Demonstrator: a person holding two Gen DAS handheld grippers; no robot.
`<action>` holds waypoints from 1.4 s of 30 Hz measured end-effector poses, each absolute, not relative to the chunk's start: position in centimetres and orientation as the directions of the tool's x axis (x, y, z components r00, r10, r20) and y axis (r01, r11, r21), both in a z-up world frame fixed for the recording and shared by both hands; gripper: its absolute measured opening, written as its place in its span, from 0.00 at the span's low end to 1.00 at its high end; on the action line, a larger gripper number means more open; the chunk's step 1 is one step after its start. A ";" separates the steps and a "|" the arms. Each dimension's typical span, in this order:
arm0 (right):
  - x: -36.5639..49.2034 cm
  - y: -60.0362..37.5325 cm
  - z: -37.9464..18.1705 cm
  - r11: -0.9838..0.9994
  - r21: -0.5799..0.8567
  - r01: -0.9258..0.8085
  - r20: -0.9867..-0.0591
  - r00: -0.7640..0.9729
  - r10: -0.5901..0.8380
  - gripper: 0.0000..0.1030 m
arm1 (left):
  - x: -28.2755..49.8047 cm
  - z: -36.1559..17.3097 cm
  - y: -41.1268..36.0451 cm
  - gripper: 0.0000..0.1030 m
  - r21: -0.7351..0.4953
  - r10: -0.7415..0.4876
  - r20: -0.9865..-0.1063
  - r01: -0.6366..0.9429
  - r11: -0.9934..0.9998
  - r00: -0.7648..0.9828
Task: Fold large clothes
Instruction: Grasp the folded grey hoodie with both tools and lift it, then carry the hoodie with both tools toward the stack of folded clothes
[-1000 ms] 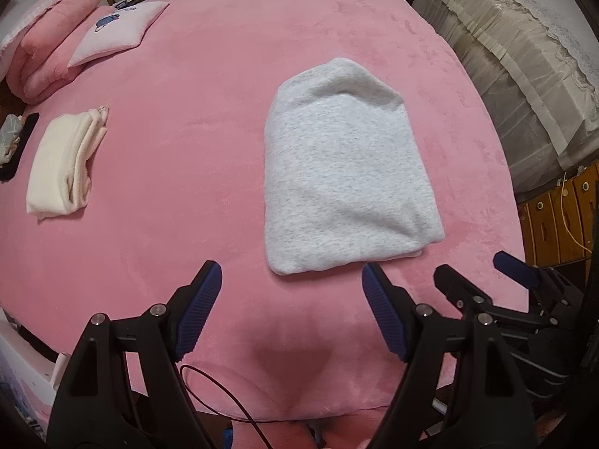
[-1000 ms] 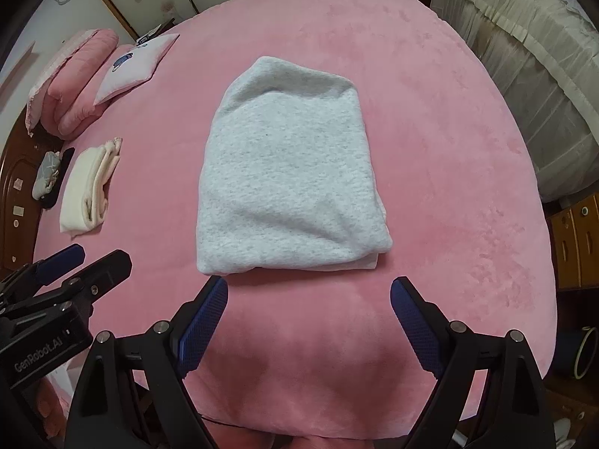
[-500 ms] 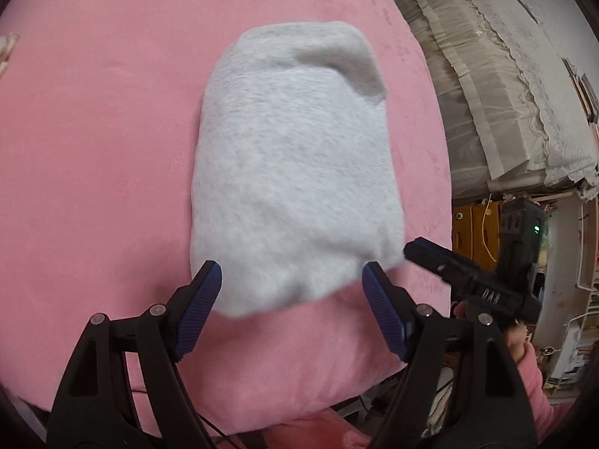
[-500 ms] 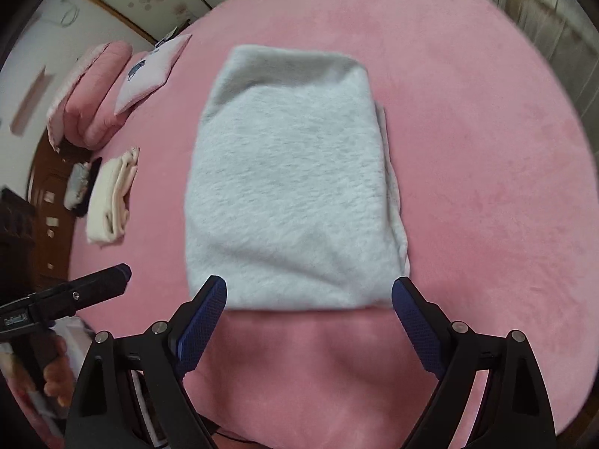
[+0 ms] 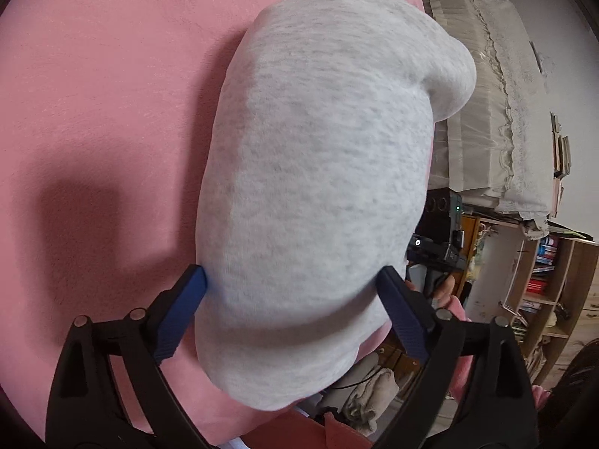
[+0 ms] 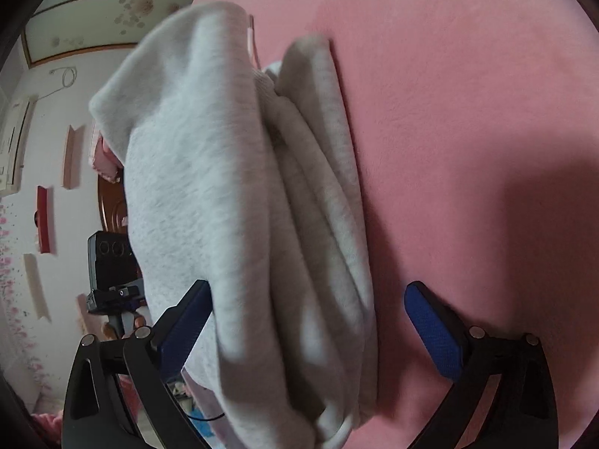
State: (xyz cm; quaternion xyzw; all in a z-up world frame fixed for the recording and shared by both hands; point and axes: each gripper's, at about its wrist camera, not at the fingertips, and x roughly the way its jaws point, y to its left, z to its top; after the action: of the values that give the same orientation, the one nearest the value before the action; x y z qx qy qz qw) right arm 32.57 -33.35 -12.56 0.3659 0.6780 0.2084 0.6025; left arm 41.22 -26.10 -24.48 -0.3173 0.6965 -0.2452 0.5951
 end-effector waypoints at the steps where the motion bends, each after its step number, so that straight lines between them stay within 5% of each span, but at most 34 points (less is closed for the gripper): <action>1: 33.0 -33.3 -12.8 0.642 0.728 0.242 -0.658 -0.017 0.753 1.00 | 41.6 -24.9 -26.4 0.93 -0.724 -0.738 -0.669 -0.147 0.674 -0.090; 5: 34.2 -33.3 -13.7 0.620 0.743 0.252 -0.630 -0.050 0.775 1.00 | 43.0 -26.5 -27.4 1.00 -0.748 -0.762 -0.641 -0.151 0.647 -0.091; 13: 36.1 -32.5 -13.8 0.555 0.780 0.289 -0.575 -0.021 0.818 0.96 | 42.9 -26.3 -28.3 0.97 -0.752 -0.763 -0.646 -0.147 0.643 -0.036; 16: 36.0 -32.8 -12.5 0.551 0.800 0.238 -0.569 0.005 0.822 0.78 | 41.8 -24.6 -28.8 0.88 -0.743 -0.748 -0.664 -0.123 0.658 0.010; 18: 35.6 -33.3 -10.6 0.571 0.806 0.155 -0.582 0.035 0.812 0.54 | 41.0 -22.9 -28.9 0.84 -0.754 -0.752 -0.656 -0.103 0.649 0.061; 21: 35.1 -33.3 -7.5 0.620 0.780 0.089 -0.626 0.077 0.776 0.45 | 39.4 -21.3 -28.9 0.82 -0.781 -0.771 -0.625 -0.102 0.617 0.120; 29: 35.0 -30.1 3.1 0.660 0.731 -0.174 -0.645 0.137 0.752 0.41 | 35.8 -16.1 -23.8 0.80 -0.899 -0.842 -0.437 -0.150 0.411 0.317; 37: 36.7 -20.3 9.0 0.667 0.659 -0.348 -0.651 0.179 0.737 0.41 | 33.7 -8.8 -12.3 0.80 -0.896 -0.808 -0.419 -0.042 0.443 0.414; 42: 38.8 -9.8 10.5 0.626 0.660 -0.415 -0.608 0.193 0.770 0.41 | 32.9 -4.0 2.0 0.80 -0.865 -0.746 -0.444 -0.021 0.501 0.496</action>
State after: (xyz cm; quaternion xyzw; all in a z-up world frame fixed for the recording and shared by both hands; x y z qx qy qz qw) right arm 38.76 -9.75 10.48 0.1780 0.4981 0.3944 0.7515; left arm 32.86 1.99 -3.98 -0.4366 0.4392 -0.2431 0.7466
